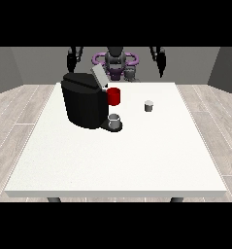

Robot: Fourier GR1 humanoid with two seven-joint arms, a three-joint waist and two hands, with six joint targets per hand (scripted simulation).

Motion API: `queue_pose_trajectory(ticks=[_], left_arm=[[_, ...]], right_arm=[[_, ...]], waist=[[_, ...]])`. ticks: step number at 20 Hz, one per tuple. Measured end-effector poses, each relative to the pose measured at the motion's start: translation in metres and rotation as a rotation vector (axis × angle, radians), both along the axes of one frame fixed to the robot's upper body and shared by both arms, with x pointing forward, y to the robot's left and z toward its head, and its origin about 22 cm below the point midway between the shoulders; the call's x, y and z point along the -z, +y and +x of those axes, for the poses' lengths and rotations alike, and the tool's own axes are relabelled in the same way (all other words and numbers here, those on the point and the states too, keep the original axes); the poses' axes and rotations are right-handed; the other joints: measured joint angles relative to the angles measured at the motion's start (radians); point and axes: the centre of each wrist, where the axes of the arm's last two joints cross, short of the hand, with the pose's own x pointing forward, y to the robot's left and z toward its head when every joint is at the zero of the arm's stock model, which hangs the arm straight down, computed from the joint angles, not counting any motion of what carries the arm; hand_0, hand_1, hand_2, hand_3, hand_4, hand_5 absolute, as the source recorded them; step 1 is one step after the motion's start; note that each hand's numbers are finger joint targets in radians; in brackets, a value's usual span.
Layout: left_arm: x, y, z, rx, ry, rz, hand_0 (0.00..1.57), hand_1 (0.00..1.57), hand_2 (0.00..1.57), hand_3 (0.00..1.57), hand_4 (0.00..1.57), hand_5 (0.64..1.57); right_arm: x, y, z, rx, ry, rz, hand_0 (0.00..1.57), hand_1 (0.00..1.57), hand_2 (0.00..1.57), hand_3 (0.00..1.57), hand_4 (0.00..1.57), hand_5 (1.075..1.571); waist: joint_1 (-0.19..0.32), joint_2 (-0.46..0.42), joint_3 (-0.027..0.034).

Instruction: Insert the coffee pod into the coffee machine and close the lid

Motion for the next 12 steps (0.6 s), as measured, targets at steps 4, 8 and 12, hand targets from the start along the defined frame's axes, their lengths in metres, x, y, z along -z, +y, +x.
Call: queue_pose_trajectory(ticks=[4,8,12], left_arm=[[-0.002,0.0,0.004,0.07,-0.038,0.089,0.0,0.0,0.0,0.0,0.0,1.571],[-0.013,0.019,0.013,0.15,-0.071,0.249,0.0,0.0,0.0,0.0,0.0,1.571],[-0.034,0.042,0.036,0.171,-0.08,0.394,0.0,0.0,0.0,0.0,0.0,1.571]], right_arm=[[0.005,-0.005,0.001,-0.003,0.006,0.003,0.0,0.0,0.0,0.0,0.0,1.571],[0.001,-0.003,0.003,0.021,-0.027,-0.049,0.0,0.0,0.0,0.0,0.0,1.571],[-0.01,0.006,0.013,0.056,-0.11,-0.111,0.0,0.0,0.0,0.0,0.0,1.571]], waist=[[-0.001,0.006,-0.0044],[-0.037,0.026,-0.0061],[-0.082,0.088,-0.0071]])
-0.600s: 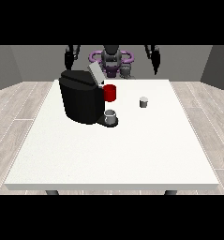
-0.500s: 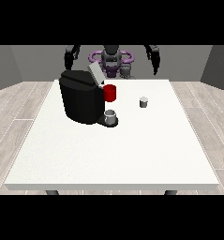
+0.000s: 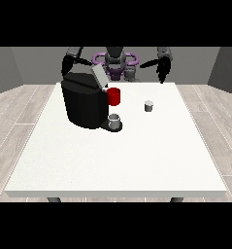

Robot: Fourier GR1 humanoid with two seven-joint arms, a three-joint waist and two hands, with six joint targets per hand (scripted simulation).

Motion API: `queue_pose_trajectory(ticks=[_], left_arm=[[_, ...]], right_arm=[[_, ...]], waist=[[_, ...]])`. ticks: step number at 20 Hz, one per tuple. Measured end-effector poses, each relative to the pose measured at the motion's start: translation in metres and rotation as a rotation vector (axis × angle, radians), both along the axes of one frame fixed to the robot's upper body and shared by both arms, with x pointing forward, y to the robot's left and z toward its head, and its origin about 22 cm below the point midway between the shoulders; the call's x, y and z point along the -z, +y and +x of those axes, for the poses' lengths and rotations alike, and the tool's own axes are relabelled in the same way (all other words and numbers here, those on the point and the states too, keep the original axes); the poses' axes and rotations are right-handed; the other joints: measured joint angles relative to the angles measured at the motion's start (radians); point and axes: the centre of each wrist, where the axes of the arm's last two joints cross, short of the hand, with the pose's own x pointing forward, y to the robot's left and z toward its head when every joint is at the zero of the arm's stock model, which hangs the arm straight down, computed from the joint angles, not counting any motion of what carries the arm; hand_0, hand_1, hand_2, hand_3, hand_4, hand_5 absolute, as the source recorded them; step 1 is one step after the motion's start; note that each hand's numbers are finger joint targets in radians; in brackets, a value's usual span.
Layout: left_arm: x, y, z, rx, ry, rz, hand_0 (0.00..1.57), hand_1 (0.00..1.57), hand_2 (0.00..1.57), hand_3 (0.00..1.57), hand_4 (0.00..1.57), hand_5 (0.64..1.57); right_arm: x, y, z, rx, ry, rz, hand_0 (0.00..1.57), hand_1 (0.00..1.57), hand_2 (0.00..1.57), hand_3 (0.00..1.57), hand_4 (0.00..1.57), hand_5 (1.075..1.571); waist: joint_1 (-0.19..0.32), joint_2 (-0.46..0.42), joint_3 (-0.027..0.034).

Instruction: Insert the coffee pod into the coffee machine and close the lid

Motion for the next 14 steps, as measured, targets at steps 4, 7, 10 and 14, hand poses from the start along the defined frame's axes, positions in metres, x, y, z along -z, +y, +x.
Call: queue_pose_trajectory(ticks=[4,7,10,14], left_arm=[[-0.016,0.016,0.023,-0.009,0.019,0.089,0.0,0.0,0.0,0.0,0.0,1.571],[-0.019,0.03,0.035,-0.022,0.046,0.16,0.0,0.0,0.0,0.0,0.0,1.571],[-0.023,0.043,0.048,-0.035,0.065,0.21,0.0,0.0,0.0,0.0,0.0,1.571],[-0.019,0.048,0.061,-0.027,0.094,0.26,0.0,0.0,0.0,0.0,0.0,1.571]], right_arm=[[-0.011,0.006,0.009,0.0,-0.042,-0.034,0.0,0.0,0.0,0.0,0.0,1.571],[-0.018,0.021,0.009,-0.033,-0.064,-0.042,0.0,0.0,0.0,0.0,0.0,1.571],[-0.026,0.031,0.012,-0.06,-0.088,-0.041,0.0,0.0,0.0,0.0,0.0,1.571],[-0.031,0.043,0.017,-0.051,-0.094,-0.027,0.0,0.0,0.0,0.0,0.0,1.571]], waist=[[-0.033,0.041,-0.0001],[-0.068,0.074,-0.0004],[-0.089,0.113,-0.0006],[-0.094,0.154,-0.0007]])
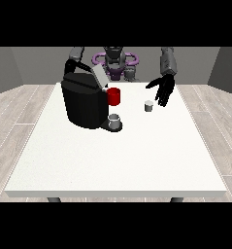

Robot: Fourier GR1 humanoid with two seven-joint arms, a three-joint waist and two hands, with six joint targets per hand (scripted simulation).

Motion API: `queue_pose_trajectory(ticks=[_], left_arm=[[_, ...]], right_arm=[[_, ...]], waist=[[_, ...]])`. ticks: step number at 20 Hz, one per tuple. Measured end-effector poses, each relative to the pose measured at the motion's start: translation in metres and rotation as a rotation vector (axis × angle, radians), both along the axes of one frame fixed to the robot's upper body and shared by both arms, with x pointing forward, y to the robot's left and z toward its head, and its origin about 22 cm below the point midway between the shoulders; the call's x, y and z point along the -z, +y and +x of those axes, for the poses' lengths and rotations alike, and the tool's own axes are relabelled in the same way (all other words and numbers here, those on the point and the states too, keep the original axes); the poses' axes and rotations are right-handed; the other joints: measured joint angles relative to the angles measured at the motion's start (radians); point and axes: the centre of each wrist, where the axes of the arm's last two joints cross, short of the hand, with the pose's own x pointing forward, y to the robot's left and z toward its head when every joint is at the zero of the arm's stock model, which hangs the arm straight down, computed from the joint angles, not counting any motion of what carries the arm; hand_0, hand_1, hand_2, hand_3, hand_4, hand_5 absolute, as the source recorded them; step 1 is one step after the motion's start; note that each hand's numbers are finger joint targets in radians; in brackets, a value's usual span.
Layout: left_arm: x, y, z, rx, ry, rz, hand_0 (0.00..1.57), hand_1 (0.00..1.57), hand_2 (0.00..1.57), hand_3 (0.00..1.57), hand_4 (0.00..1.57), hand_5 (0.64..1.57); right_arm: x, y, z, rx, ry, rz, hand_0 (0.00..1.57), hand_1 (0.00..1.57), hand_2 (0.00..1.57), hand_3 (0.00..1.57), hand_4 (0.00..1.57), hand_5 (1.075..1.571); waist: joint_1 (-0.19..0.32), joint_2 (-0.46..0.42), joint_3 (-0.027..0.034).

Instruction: Insert the coffee pod into the coffee machine and close the lid

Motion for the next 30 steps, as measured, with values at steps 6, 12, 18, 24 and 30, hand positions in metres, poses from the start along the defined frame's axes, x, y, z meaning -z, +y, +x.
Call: queue_pose_trajectory(ticks=[6,12,18,24,30], left_arm=[[0.014,-0.008,0.014,0.001,0.014,0.087,0.26,0.26,0.59,0.25,0.0,1.571],[0.016,-0.027,0.031,0.0,-0.055,0.171,0.89,0.89,0.96,0.82,0.38,1.571],[0.019,-0.042,0.04,0.049,-0.102,0.301,0.82,0.82,0.96,0.8,0.37,1.571],[0.035,-0.047,0.038,0.105,-0.025,0.445,0.76,0.76,0.93,0.77,0.35,1.571],[0.034,-0.044,0.045,0.131,0.027,0.521,0.87,0.87,1.02,0.92,0.41,1.571]], right_arm=[[0.003,0.002,0.006,0.007,0.037,-0.003,0.0,0.0,0.0,0.0,0.0,1.571],[0.005,0.007,0.016,0.006,0.062,0.018,0.0,0.0,0.0,0.0,0.0,1.571],[0.014,0.007,0.023,0.002,0.078,0.001,0.0,0.0,0.0,0.0,0.0,1.571],[0.026,0.004,0.025,-0.008,0.114,0.002,0.0,0.0,0.0,0.0,0.0,1.571],[0.031,-0.003,0.029,-0.008,0.13,0.018,0.0,0.0,0.0,0.0,0.0,1.571]], waist=[[0.01,0.018,0.0002],[0.022,0.034,0.0003],[0.031,0.044,0.0006],[0.031,0.025,0.0015],[0.028,0.019,0.002]])
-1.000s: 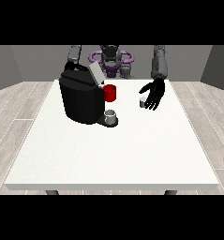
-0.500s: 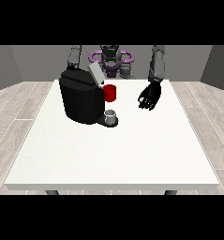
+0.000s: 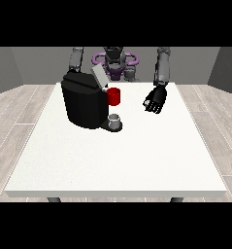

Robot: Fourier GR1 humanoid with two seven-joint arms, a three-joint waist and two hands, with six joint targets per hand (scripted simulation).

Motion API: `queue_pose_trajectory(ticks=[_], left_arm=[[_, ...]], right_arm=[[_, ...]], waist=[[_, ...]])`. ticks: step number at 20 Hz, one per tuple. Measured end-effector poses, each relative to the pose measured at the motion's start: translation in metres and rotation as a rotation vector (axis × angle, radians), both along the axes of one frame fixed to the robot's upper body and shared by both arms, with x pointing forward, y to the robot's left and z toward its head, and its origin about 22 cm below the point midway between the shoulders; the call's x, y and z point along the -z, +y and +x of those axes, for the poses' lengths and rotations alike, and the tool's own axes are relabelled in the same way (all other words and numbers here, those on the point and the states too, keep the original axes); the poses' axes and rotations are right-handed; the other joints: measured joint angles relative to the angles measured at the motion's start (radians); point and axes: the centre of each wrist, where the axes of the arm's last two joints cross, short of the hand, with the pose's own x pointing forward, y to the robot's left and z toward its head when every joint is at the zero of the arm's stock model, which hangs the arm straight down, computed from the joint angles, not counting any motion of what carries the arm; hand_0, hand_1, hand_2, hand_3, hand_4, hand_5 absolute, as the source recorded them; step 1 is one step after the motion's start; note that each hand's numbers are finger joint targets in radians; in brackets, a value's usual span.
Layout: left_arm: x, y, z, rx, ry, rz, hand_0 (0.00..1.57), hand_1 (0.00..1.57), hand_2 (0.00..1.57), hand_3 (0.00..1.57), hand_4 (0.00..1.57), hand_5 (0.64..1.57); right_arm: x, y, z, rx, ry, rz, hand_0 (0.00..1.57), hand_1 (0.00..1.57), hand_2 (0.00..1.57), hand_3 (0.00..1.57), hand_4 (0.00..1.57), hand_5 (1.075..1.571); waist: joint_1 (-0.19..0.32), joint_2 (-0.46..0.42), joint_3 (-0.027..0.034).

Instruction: Insert the coffee pod into the coffee machine and close the lid

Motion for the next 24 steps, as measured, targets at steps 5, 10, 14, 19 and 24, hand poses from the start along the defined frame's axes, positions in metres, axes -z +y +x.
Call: queue_pose_trajectory(ticks=[5,10,14,19,24], left_arm=[[-0.003,0.0,0.007,0.015,-0.002,0.001,1.19,1.19,1.29,1.22,0.51,1.571],[-0.012,-0.01,0.015,0.072,-0.008,-0.092,1.45,1.45,1.44,1.36,0.52,1.571],[-0.018,-0.023,0.022,0.092,0.009,-0.16,1.41,1.41,1.4,1.31,0.51,1.571],[-0.043,-0.045,0.035,0.148,0.044,-0.177,1.42,1.42,1.4,1.33,0.53,1.571],[-0.081,-0.067,0.049,0.191,0.053,-0.18,1.34,1.34,1.37,1.35,0.56,1.571]], right_arm=[[0.005,-0.007,0.002,0.004,0.023,0.001,0.0,0.0,0.0,0.0,0.0,1.571],[0.02,-0.016,-0.001,0.066,0.072,-0.043,0.0,0.0,0.0,0.0,0.0,1.571],[0.028,-0.012,-0.003,0.084,0.108,-0.06,0.0,0.0,0.0,0.0,0.0,1.571],[0.046,-0.011,-0.005,0.107,0.15,-0.076,0.0,0.0,0.0,0.0,0.0,1.571],[0.055,-0.016,-0.005,0.106,0.165,-0.09,0.0,0.0,0.0,0.0,0.0,1.571]], waist=[[-0.001,-0.01,-0.0011],[0.027,-0.051,-0.0015],[0.034,-0.087,-0.0016],[0.055,-0.128,-0.0012],[0.054,-0.162,-0.0011]])
